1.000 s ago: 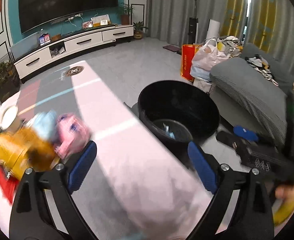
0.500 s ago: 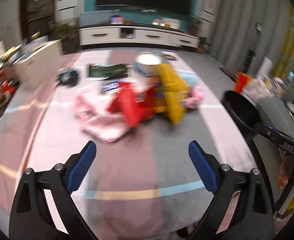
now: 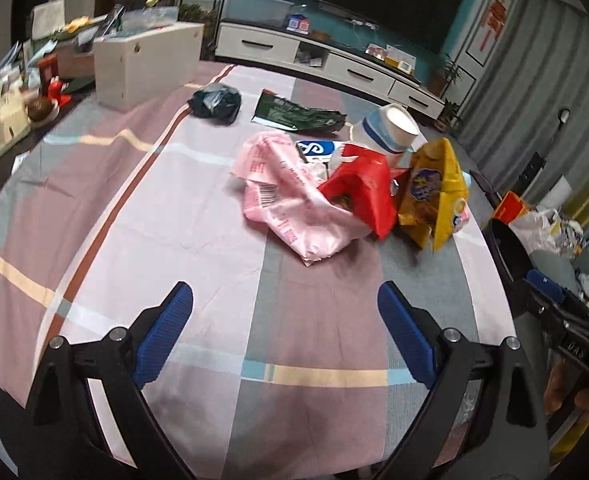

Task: Collect trash
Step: 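Grasp the red snack bag with the left tool while the right tool grasps the yellow bag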

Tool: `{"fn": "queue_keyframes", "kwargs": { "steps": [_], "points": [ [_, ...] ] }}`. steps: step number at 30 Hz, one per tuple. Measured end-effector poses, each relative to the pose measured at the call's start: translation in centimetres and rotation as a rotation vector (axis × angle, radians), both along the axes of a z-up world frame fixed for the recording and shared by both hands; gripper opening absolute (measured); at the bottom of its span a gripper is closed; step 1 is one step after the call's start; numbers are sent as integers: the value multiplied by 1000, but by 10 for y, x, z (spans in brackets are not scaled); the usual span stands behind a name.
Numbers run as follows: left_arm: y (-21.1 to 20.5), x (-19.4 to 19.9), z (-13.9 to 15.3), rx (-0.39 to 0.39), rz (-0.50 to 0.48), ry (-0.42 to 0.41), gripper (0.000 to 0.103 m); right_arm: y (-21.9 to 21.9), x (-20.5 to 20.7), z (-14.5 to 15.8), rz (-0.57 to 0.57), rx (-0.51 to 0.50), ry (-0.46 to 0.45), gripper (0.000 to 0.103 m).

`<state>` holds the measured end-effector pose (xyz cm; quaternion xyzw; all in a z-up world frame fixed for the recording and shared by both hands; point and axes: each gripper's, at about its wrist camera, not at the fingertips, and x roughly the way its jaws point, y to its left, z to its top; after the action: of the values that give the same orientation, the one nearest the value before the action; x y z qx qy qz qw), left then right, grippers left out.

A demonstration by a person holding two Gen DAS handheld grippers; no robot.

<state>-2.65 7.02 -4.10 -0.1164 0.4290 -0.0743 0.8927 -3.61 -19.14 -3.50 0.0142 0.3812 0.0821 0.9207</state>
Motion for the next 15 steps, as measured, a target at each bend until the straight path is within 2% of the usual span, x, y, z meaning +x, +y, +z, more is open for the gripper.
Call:
{"fn": "queue_keyframes", "kwargs": {
  "steps": [3,9,15],
  "points": [
    [1,7,-1,-12,0,-8,93,7,9,-1,9,-20,-13,78],
    [-21,27,7,10,-96,-87,93,21,28,-3,30,-52,-42,78],
    [-33,49,3,-12,-137,-90,93,39,63,-5,68,-85,-91,78]
  ]
}}
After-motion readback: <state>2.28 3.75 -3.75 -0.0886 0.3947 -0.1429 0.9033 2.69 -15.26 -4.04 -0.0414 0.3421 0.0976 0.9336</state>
